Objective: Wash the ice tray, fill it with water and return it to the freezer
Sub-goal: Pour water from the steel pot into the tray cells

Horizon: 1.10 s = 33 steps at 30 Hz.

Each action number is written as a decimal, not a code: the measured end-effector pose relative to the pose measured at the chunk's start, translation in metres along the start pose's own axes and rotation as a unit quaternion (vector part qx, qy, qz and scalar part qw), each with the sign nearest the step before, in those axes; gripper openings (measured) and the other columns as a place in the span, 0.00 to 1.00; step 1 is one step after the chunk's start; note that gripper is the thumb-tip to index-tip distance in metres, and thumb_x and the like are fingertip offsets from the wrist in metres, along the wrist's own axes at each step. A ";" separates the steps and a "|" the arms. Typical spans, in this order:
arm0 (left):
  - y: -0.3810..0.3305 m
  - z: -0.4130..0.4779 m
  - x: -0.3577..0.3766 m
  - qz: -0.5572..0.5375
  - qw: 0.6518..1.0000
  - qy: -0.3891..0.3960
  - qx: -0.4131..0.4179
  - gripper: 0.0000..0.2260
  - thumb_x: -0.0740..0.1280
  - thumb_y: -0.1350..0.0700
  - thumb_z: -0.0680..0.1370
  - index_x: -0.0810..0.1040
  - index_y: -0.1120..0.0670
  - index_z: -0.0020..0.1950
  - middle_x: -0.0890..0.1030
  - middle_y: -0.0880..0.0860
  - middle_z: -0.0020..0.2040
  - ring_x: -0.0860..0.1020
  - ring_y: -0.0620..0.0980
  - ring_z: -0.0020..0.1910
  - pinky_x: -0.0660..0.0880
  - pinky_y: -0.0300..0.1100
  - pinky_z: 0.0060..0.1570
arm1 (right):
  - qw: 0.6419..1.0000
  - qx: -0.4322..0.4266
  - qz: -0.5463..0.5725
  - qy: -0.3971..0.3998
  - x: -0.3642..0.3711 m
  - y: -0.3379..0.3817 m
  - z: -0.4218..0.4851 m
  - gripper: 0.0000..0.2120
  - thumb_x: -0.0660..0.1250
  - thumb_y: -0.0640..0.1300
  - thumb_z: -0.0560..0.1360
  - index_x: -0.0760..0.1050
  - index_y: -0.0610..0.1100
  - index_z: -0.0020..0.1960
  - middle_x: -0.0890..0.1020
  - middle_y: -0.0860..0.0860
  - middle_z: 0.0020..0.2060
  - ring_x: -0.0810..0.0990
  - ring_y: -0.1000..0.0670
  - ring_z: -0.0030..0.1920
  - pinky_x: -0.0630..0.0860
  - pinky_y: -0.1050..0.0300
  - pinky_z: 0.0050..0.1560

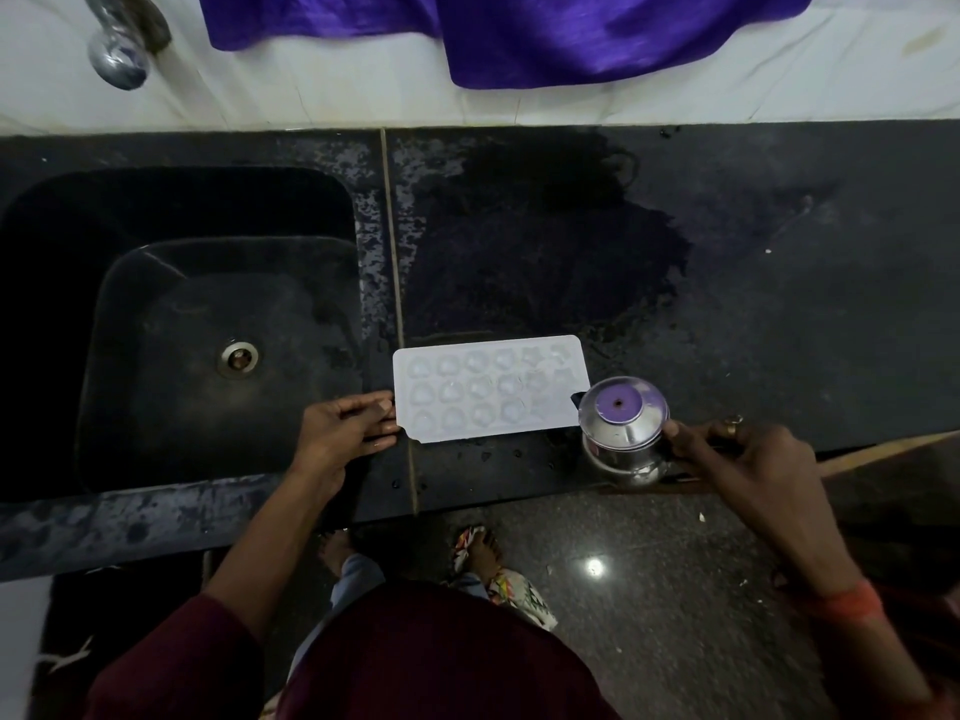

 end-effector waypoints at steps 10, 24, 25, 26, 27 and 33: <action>0.000 0.000 -0.001 -0.003 1.000 0.001 0.009 0.06 0.69 0.63 0.79 0.82 0.60 0.55 0.85 0.59 0.46 0.85 0.48 0.38 0.83 0.38 0.37 | 1.000 -0.010 0.015 0.002 -0.001 0.002 0.003 0.11 0.70 0.58 0.74 0.84 0.55 0.36 0.84 0.60 0.31 0.79 0.69 0.37 0.70 0.74 0.37; -0.003 -0.001 -0.001 -0.009 1.000 0.001 0.005 0.07 0.69 0.62 0.79 0.82 0.60 0.56 0.86 0.58 0.47 0.85 0.47 0.38 0.83 0.39 0.39 | 1.000 -0.007 0.026 0.011 0.001 0.021 0.021 0.12 0.70 0.58 0.73 0.85 0.53 0.38 0.80 0.70 0.28 0.77 0.73 0.35 0.69 0.76 0.37; -0.003 -0.002 -0.001 -0.010 1.000 0.002 0.005 0.07 0.69 0.62 0.79 0.82 0.60 0.56 0.86 0.58 0.47 0.85 0.47 0.38 0.83 0.39 0.39 | 1.000 -0.007 0.025 0.012 0.001 0.022 0.022 0.12 0.70 0.58 0.73 0.84 0.53 0.37 0.79 0.70 0.28 0.77 0.73 0.34 0.69 0.76 0.37; -0.004 -0.002 -0.001 -0.010 1.000 0.003 0.005 0.07 0.69 0.62 0.79 0.82 0.61 0.57 0.86 0.58 0.48 0.85 0.47 0.38 0.83 0.39 0.40 | 1.000 -0.008 0.022 0.013 0.001 0.023 0.022 0.12 0.70 0.58 0.73 0.84 0.53 0.36 0.79 0.70 0.27 0.76 0.74 0.34 0.69 0.76 0.38; -0.004 -0.003 -0.001 -0.011 1.000 0.003 0.006 0.07 0.69 0.62 0.79 0.82 0.61 0.57 0.85 0.59 0.48 0.85 0.47 0.38 0.83 0.39 0.40 | 1.000 -0.009 0.019 0.014 0.001 0.024 0.022 0.12 0.70 0.58 0.73 0.83 0.54 0.36 0.79 0.70 0.28 0.76 0.74 0.34 0.69 0.76 0.38; -0.007 -0.004 0.000 -0.014 1.000 0.002 0.008 0.08 0.68 0.63 0.80 0.81 0.62 0.57 0.85 0.59 0.48 0.85 0.45 0.36 0.82 0.40 0.42 | 1.000 -0.008 0.014 0.016 0.000 0.023 0.023 0.14 0.69 0.59 0.73 0.85 0.52 0.38 0.79 0.69 0.27 0.76 0.73 0.33 0.69 0.76 0.37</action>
Point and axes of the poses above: each hand's wrist, its own z-axis towards the middle knuckle, its own x-axis out of the palm, y = z × x, the point moved 1 cm from there along z, towards the middle knuckle
